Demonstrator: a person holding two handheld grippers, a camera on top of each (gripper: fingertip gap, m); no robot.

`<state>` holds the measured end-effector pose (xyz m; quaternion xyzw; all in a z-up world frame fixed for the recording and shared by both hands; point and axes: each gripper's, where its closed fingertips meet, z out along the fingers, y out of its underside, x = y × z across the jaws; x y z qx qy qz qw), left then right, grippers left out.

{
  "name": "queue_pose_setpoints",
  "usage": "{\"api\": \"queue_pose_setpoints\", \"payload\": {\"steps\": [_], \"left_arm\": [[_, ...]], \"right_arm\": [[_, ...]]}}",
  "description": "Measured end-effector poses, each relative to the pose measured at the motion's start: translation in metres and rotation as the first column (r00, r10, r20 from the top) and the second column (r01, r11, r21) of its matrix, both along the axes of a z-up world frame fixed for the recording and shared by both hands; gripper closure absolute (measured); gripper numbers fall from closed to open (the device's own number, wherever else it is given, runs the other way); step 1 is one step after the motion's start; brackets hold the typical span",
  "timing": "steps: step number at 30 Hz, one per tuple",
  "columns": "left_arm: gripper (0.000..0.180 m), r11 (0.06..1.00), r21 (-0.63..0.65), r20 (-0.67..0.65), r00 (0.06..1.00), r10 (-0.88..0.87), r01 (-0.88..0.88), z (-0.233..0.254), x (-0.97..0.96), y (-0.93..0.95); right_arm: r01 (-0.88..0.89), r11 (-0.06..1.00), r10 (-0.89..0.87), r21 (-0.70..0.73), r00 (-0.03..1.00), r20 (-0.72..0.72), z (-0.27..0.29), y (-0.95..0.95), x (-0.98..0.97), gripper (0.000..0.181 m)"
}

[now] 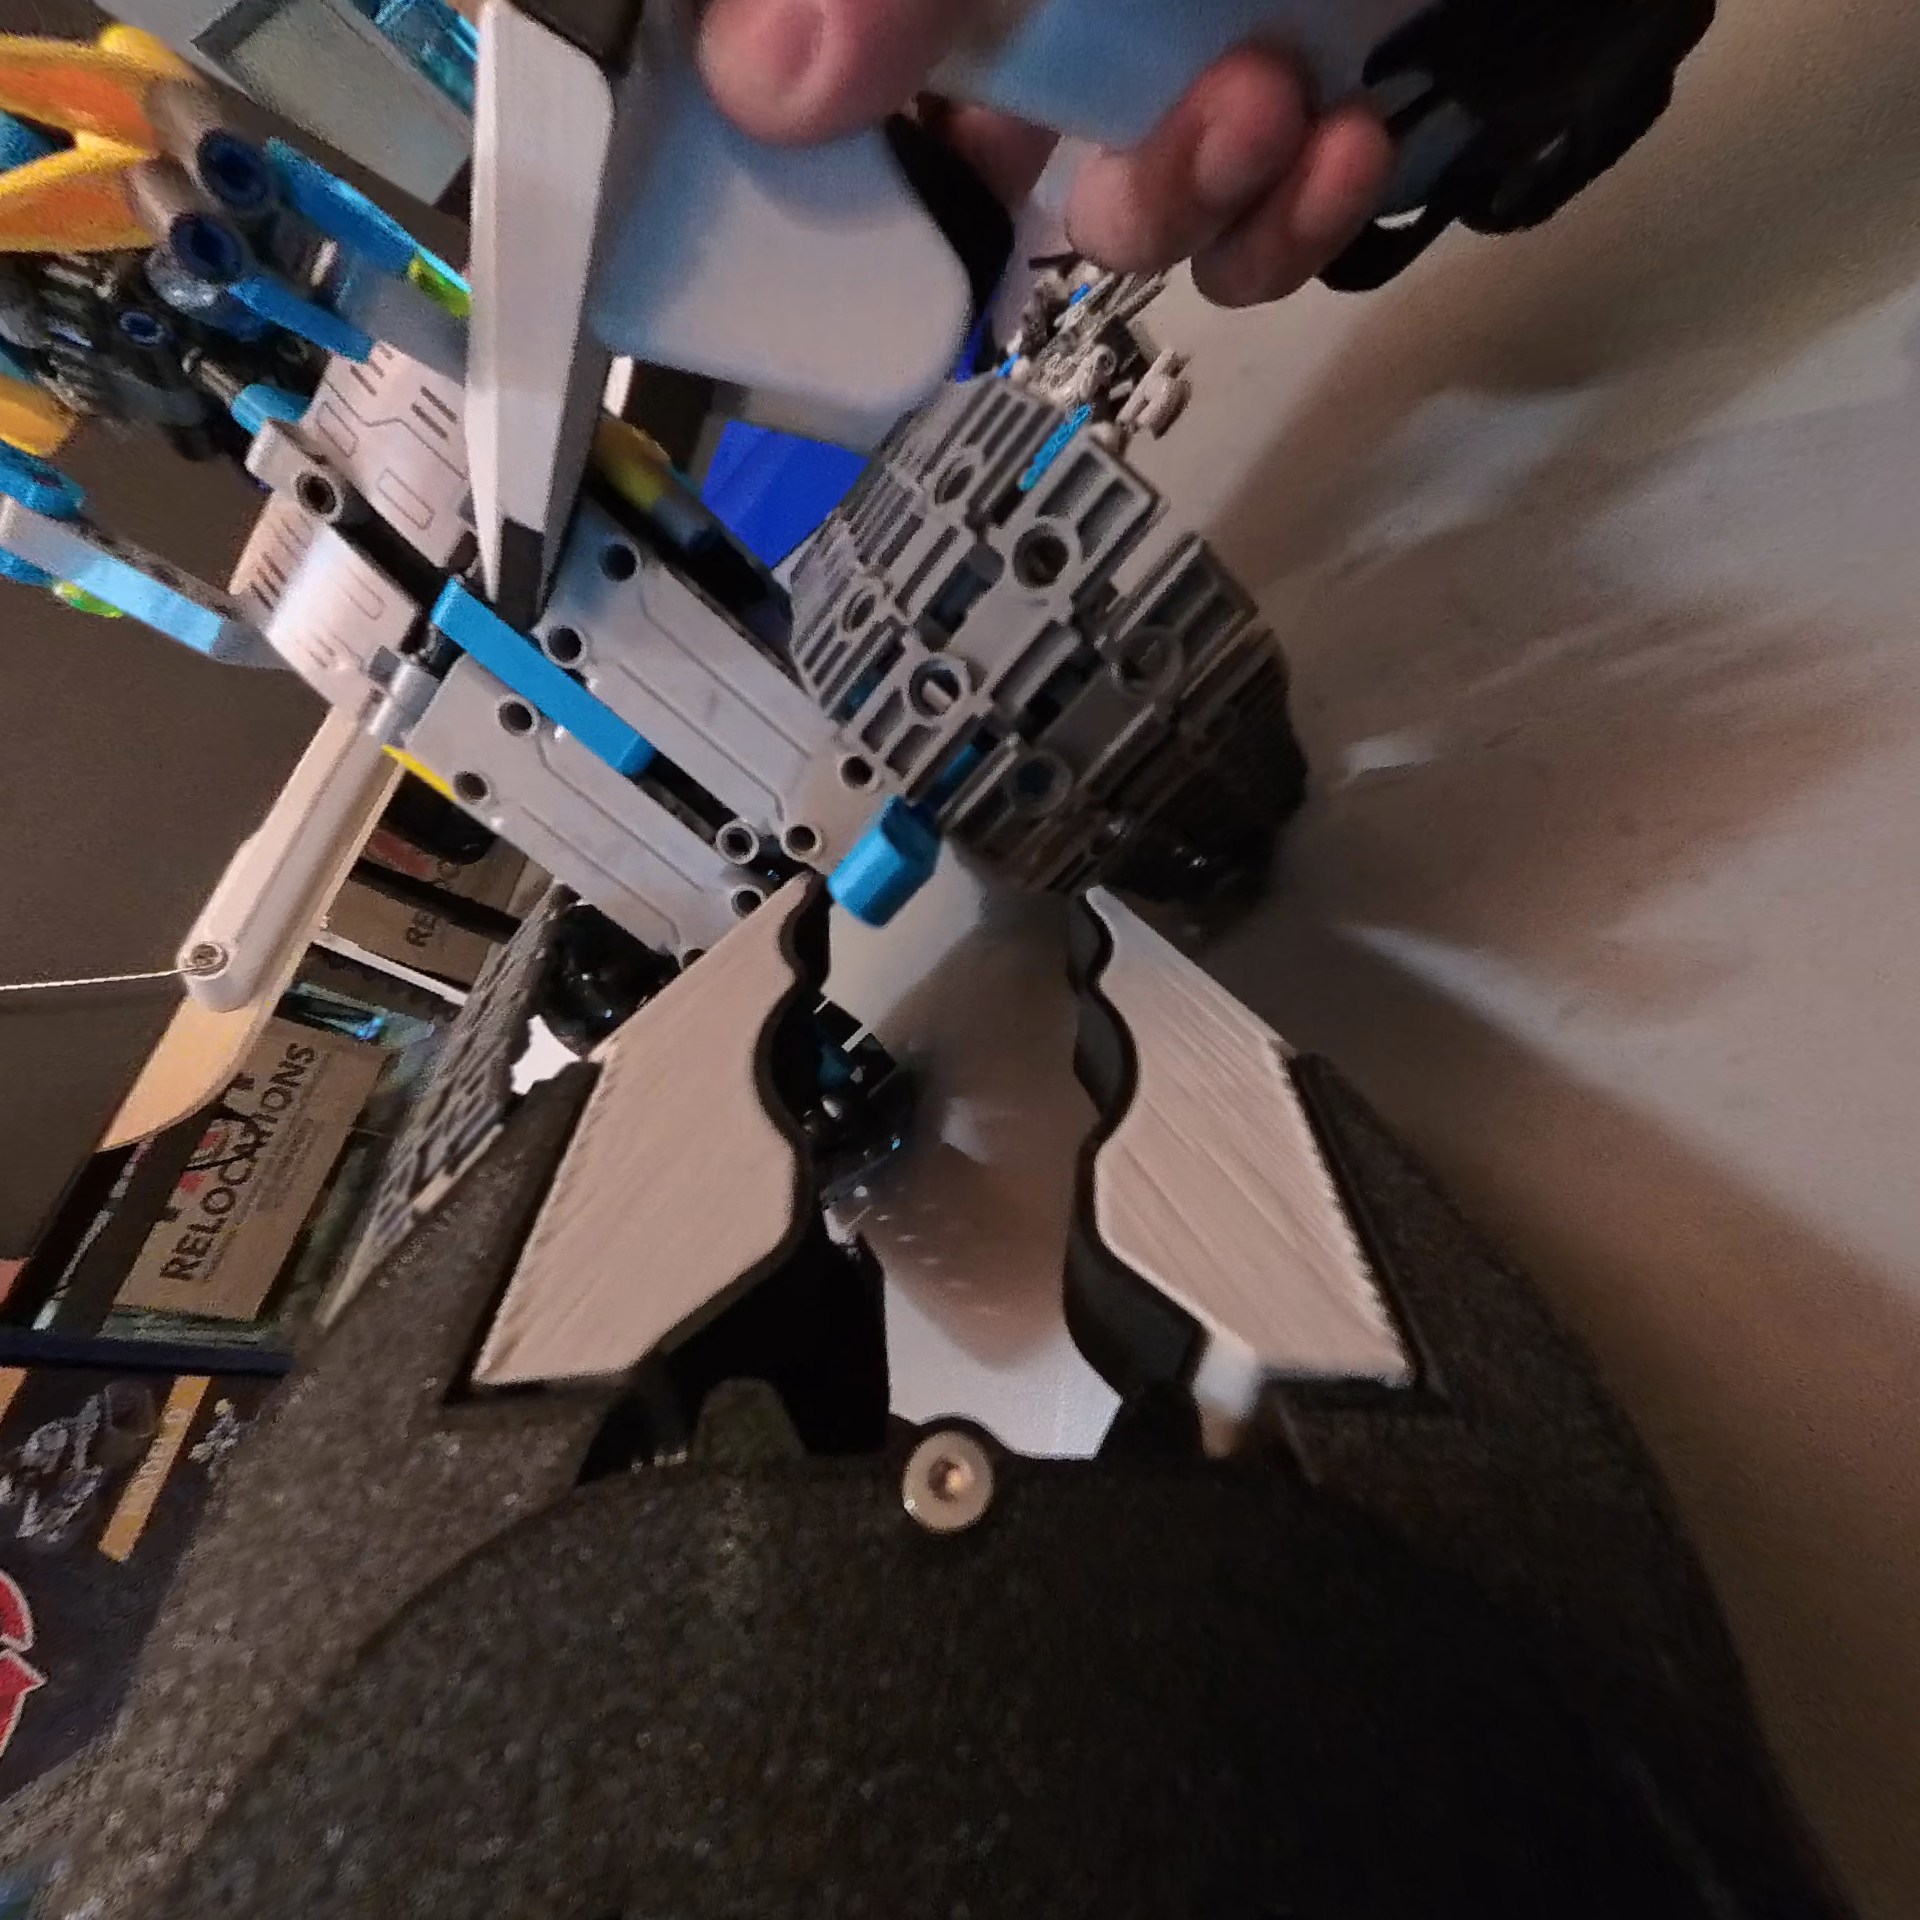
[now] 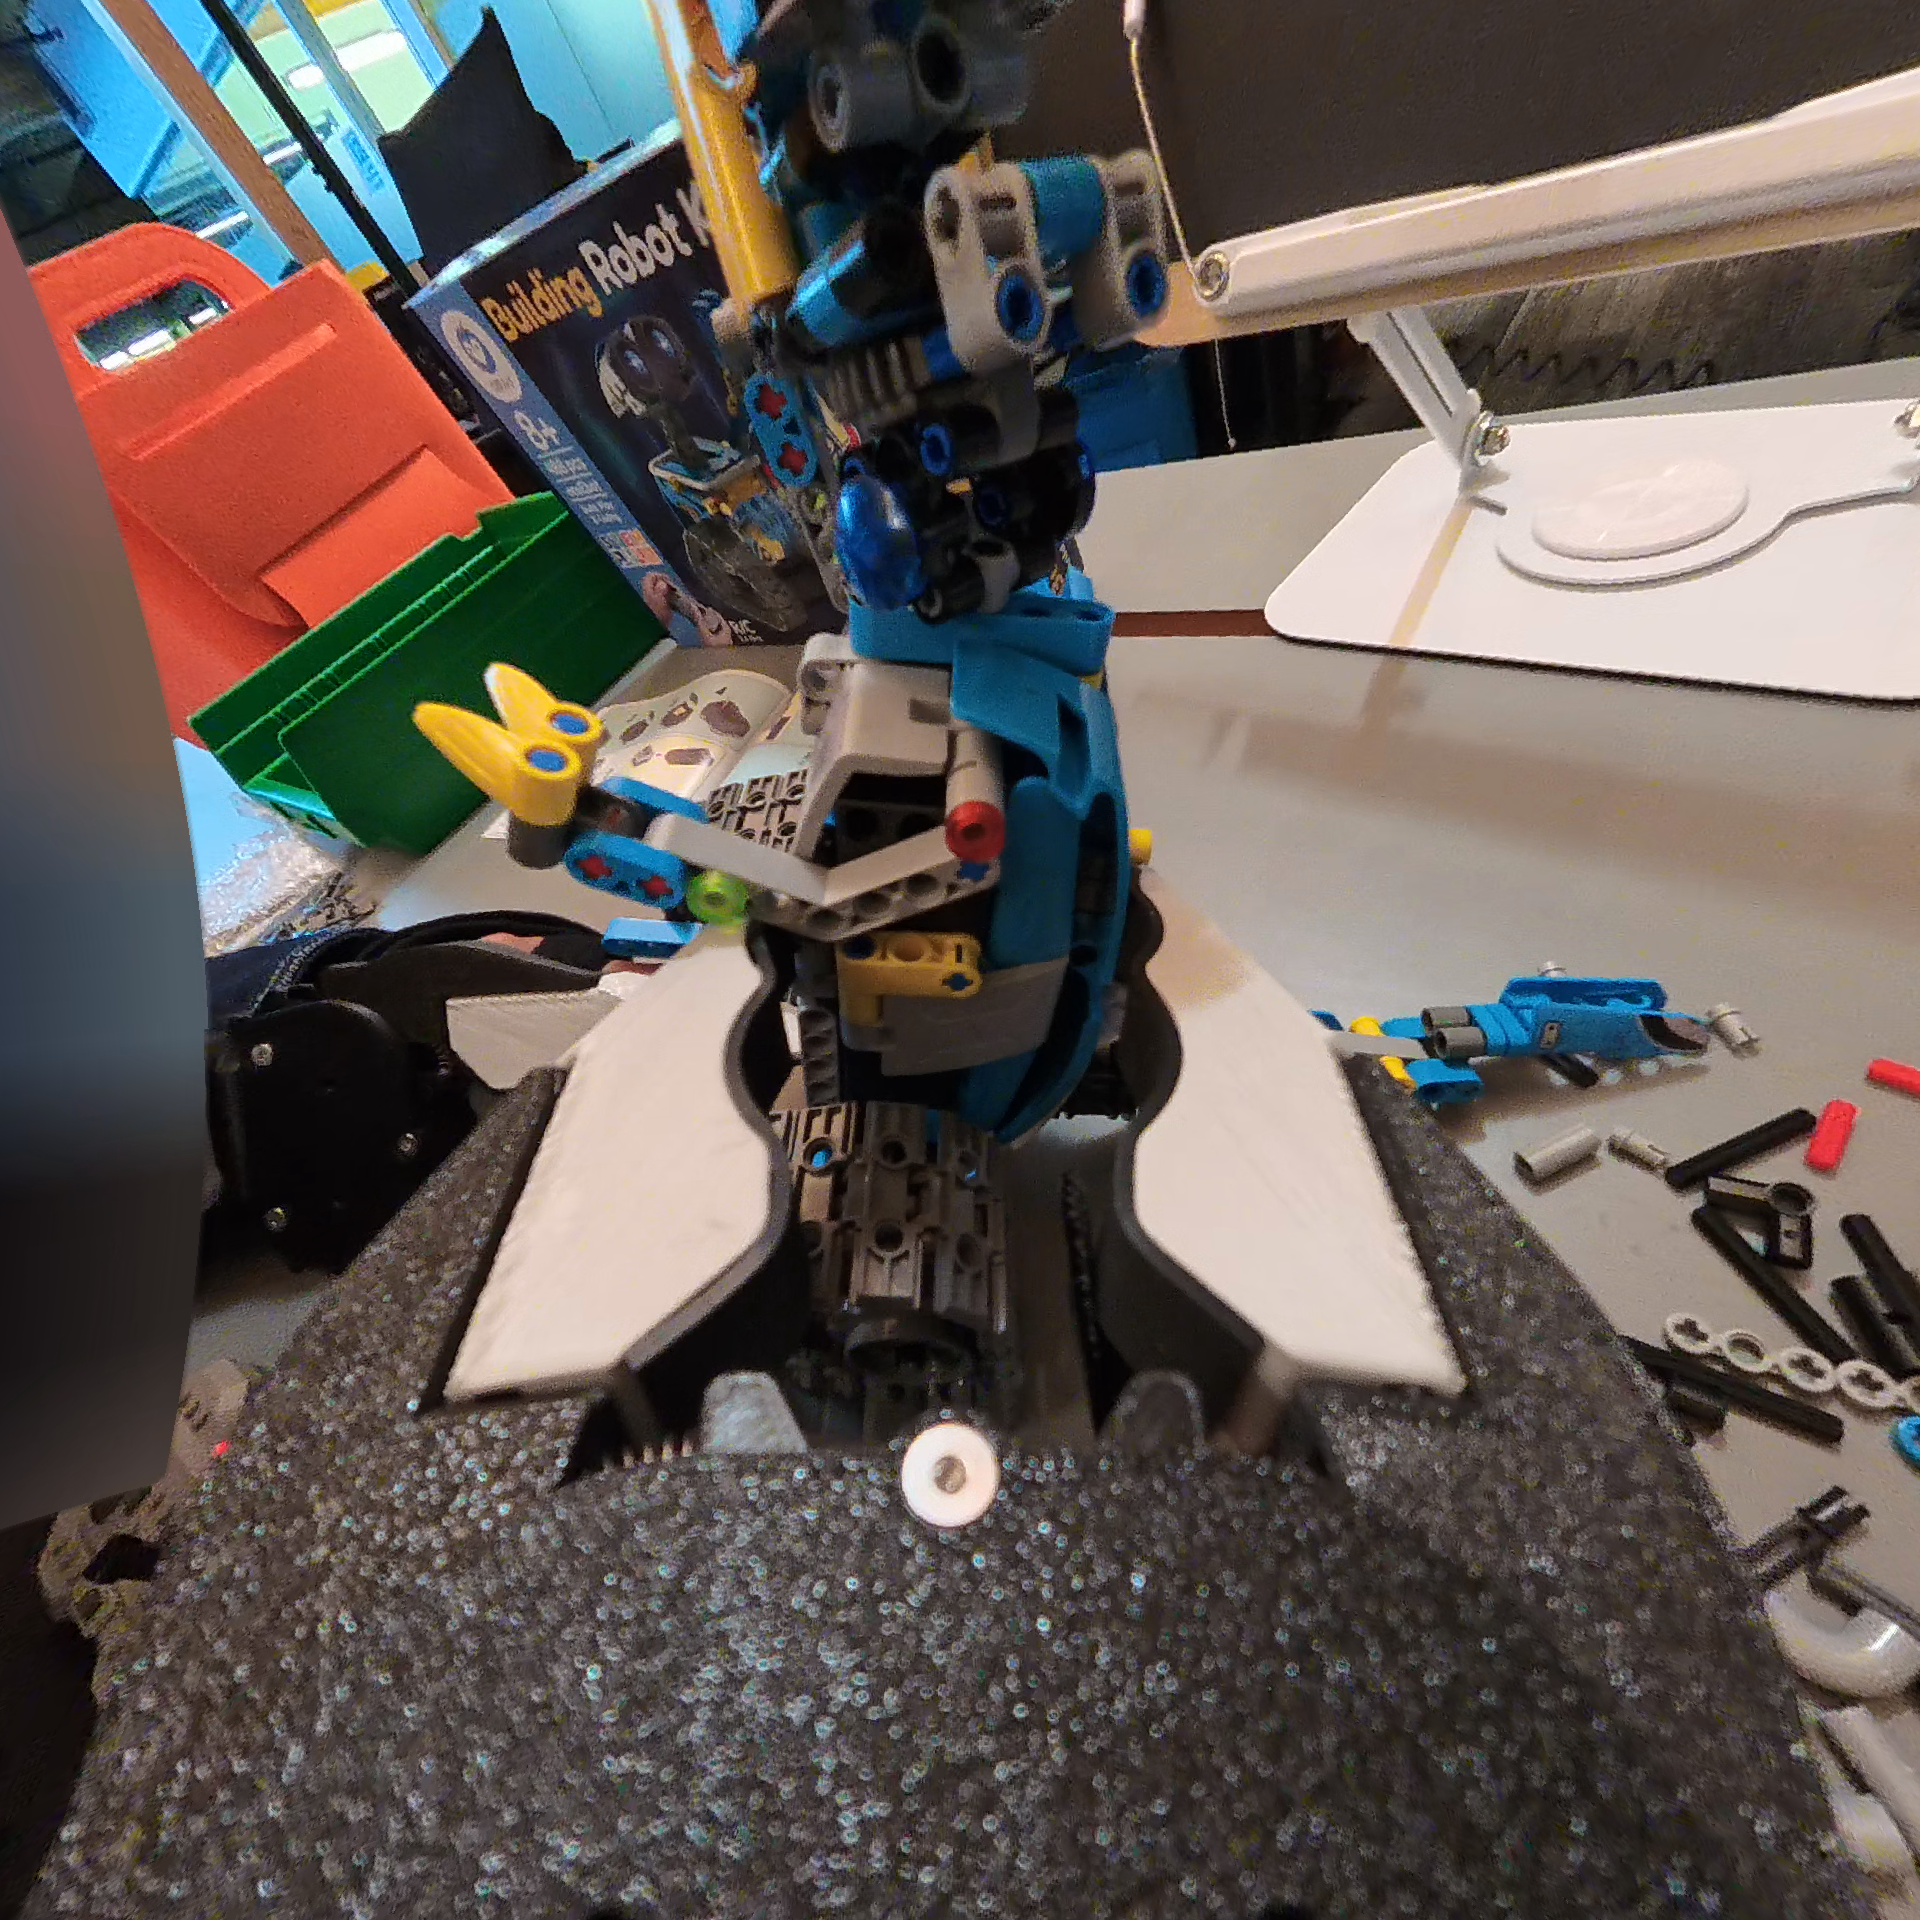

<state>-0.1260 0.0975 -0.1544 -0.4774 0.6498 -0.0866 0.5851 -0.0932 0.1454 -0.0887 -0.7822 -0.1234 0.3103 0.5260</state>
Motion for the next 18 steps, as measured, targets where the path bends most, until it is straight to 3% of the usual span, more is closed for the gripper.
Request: {"api": "queue_pose_setpoints", "payload": {"steps": [11,13,18], "left_arm": [[0.155,0.994,0.054,0.062,0.994,0.090,-0.093,0.010,-0.002,0.010],[0.164,0.988,0.103,0.073,0.992,0.105,-0.112,0.012,-0.003,0.012],[0.165,0.945,0.301,0.041,0.992,0.118,-0.125,0.011,-0.005,0.014]], "right_arm": [[-0.001,1.000,0.001,-0.003,1.000,-0.018,-0.001,0.001,0.001,0.119],[-0.002,1.000,0.002,-0.003,1.000,-0.018,-0.002,0.001,0.001,0.120],[-0.009,1.000,0.009,-0.002,1.000,-0.018,-0.002,0.000,0.000,0.119]]}}
